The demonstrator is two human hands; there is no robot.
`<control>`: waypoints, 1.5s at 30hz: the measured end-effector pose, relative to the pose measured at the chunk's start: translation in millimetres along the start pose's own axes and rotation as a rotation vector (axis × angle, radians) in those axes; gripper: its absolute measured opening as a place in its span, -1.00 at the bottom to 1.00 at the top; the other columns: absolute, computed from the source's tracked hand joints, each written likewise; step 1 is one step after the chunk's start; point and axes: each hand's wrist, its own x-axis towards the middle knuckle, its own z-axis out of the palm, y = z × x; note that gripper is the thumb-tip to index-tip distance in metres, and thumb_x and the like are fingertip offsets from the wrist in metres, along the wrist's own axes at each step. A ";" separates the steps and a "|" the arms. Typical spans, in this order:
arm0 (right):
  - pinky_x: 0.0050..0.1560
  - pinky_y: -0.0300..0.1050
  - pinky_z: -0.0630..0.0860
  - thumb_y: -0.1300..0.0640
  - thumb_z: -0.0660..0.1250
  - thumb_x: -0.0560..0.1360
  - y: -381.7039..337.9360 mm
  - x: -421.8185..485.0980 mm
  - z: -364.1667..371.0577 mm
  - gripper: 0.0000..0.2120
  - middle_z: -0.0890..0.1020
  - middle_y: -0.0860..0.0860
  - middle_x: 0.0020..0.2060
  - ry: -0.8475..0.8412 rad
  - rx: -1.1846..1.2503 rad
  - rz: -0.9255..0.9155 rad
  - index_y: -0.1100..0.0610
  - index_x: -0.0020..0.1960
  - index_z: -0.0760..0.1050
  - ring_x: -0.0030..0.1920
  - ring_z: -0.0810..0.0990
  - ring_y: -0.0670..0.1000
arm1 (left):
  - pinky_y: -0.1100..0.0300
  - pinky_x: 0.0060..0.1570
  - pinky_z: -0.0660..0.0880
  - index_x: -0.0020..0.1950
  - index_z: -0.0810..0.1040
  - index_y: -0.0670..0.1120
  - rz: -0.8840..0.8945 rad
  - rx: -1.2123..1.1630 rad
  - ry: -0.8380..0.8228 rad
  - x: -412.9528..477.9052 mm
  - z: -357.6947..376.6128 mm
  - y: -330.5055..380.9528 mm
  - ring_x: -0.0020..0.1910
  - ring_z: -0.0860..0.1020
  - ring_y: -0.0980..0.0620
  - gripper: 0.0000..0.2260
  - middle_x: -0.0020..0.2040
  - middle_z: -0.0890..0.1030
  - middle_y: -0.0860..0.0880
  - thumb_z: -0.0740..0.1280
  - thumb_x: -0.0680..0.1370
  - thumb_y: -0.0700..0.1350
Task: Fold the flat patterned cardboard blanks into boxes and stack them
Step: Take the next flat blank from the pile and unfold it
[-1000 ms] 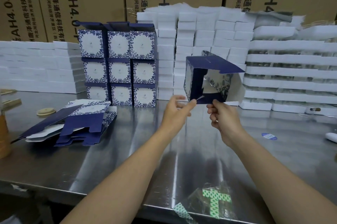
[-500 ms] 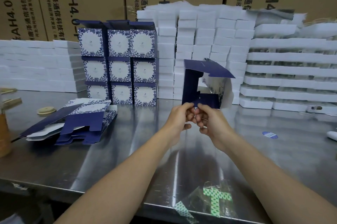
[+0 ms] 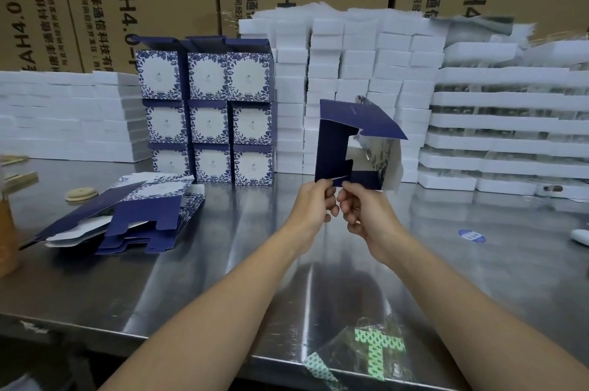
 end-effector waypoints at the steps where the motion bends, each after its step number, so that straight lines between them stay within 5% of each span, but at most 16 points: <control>1: -0.40 -0.20 0.26 -0.02 0.33 0.64 0.1 -0.4 0.1 -0.69 0.51 -0.02 -0.42 0.009 -0.025 0.016 0.10 -0.23 0.56 -0.46 0.36 -0.06 | 0.08 -0.23 0.30 -0.31 0.28 -0.01 0.001 0.015 0.012 0.3 0.3 -0.6 -0.45 0.39 0.09 -0.68 -0.43 0.35 0.01 0.17 0.66 -0.08; 13: -0.43 -0.22 0.22 0.06 0.15 0.75 -0.8 0.9 0.3 -0.65 0.42 -0.06 -0.47 0.093 0.060 0.043 0.12 -0.16 0.49 -0.50 0.29 -0.09 | 0.13 -0.28 0.29 -0.30 0.26 0.02 -0.083 -0.046 0.030 0.3 -2.1 -1.3 -0.47 0.37 0.06 -0.63 -0.44 0.25 0.06 0.22 0.69 0.00; 20: -0.42 -0.21 0.24 0.01 0.25 0.69 0.0 0.6 1.3 -0.68 0.41 -0.05 -0.45 0.051 0.010 0.026 0.10 -0.20 0.50 -0.48 0.30 -0.07 | 0.17 -0.35 0.25 -0.32 0.22 0.04 -0.019 -0.059 0.026 3.4 2.7 -4.8 -0.45 0.25 0.06 -0.62 -0.45 0.23 0.07 0.15 0.70 -0.07; 30: -0.51 -0.25 0.25 0.12 0.31 0.63 4.0 5.9 -5.1 -0.73 0.43 -0.07 -0.52 0.307 0.048 -0.056 0.16 -0.24 0.51 -0.55 0.29 -0.10 | 0.14 -0.34 0.21 -0.29 0.25 0.00 -0.105 -0.051 0.045 1.2 2.9 -0.9 -0.53 0.34 0.08 -0.64 -0.48 0.24 0.08 0.17 0.71 -0.03; 36: -0.50 -0.25 0.24 0.07 0.34 0.62 4.4 7.4 -6.2 -0.70 0.43 -0.06 -0.50 0.298 0.036 -0.057 0.12 -0.27 0.53 -0.54 0.30 -0.09 | 0.19 -0.39 0.14 -0.25 0.24 0.00 -0.130 -0.115 0.085 3.1 0.6 1.2 -0.44 0.28 0.06 -0.70 -0.45 0.23 0.07 0.08 0.69 -0.14; 42: -0.45 -0.25 0.35 0.04 0.35 0.66 8.3 10.2 -5.7 -0.72 0.53 -0.06 -0.46 0.188 0.042 -0.026 0.17 -0.15 0.60 -0.51 0.39 -0.12 | 0.18 -0.35 0.26 -0.25 0.31 -0.01 -0.157 -0.130 0.019 7.0 -1.2 -5.9 -0.45 0.38 0.06 -0.70 -0.44 0.28 0.06 0.14 0.69 -0.05; 45: -0.49 -0.30 0.33 0.09 0.32 0.68 9.9 14.3 -10.6 -0.72 0.57 -0.07 -0.46 0.249 0.004 -0.092 0.17 -0.17 0.59 -0.53 0.40 -0.15 | 0.19 -0.27 0.45 0.01 0.50 -0.06 -0.161 -0.098 0.055 6.5 -1.4 -6.9 -0.29 0.59 0.07 -0.87 -0.28 0.50 0.03 0.23 0.68 -0.04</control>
